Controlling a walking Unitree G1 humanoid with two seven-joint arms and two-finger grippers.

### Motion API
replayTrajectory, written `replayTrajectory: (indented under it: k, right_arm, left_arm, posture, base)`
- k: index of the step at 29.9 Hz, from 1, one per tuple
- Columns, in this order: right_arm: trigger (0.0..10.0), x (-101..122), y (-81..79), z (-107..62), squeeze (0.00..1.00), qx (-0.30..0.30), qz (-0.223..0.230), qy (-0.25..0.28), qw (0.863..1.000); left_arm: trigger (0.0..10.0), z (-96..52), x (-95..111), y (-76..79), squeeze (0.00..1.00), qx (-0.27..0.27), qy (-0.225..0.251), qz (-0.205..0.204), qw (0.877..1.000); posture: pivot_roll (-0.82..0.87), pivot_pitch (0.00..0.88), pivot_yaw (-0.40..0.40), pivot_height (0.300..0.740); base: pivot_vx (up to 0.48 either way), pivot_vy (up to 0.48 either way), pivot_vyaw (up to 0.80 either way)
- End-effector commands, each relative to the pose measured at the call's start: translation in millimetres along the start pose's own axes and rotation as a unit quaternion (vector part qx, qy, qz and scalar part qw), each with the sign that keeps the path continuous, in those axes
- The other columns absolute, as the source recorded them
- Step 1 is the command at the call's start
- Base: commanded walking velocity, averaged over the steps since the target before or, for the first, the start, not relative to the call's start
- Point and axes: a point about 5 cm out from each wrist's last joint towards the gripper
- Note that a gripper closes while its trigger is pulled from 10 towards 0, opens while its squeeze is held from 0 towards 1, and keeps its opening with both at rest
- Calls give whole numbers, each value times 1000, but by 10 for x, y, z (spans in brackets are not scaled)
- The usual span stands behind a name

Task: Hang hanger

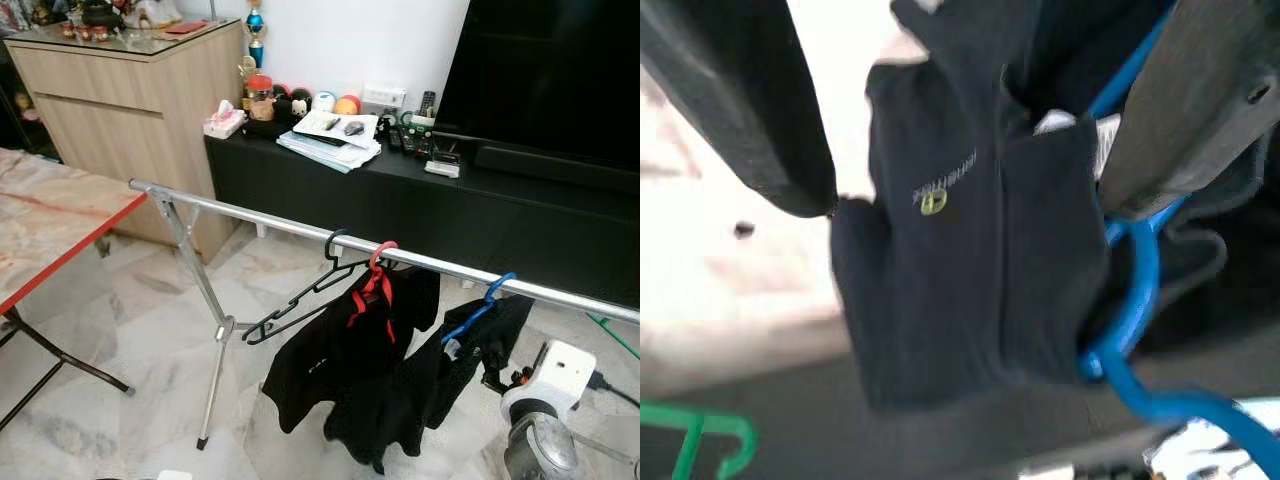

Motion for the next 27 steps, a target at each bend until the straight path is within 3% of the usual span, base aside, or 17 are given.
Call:
replayTrajectory:
  k: [1, 6, 14, 20, 22, 27]
  right_arm:
    - [10000, -82, -55, 52, 0, 24, 12, -40, 999]
    - [10000, -158, -341, 162, 0, 131, 0, -81, 988]
    - [10000, -57, -530, 297, 0, 160, 4, -58, 985]
    - [10000, 68, -495, 369, 0, 115, -3, -4, 993]
    - [10000, 126, -431, 394, 0, 86, 18, 23, 996]
    - [10000, 122, -341, 421, 0, 51, 25, 31, 998]
  left_arm:
    - [10000, -2, -20, 8, 0, 0, -7, 6, 1000]
    - [10000, 2, -1, 16, 0, 0, -5, 5, 1000]
    - [10000, 1, -1, 5, 0, 2, -3, 3, 1000]
    - [10000, -1, -15, -12, 0, 2, -4, 3, 1000]
    - [10000, -1, -13, -15, 0, 2, -4, 3, 1000]
    - [10000, 2, 2, -11, 0, 2, -3, 3, 1000]
  posture:
    - [-20, 38, -19, 740]
    - [-13, 34, -19, 740]
    - [-10, 35, -19, 740]
    - [-6, 36, -19, 740]
    - [-6, 36, -19, 740]
    - [-8, 37, -19, 740]
  base:
    - [0, 0, 0]
    - [0, 0, 0]
    - [0, 0, 0]
    - [0, 0, 0]
    - [0, 0, 0]
    - [0, 0, 0]
Point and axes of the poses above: a point about 5 cm out from each wrist's last joint towards the gripper, its own z axis pointing out of the wrist towards the gripper, its own x axis along the axis of the wrist's last joint, y = z × x, and after that the axes turned 13 degrees about z, right-handed
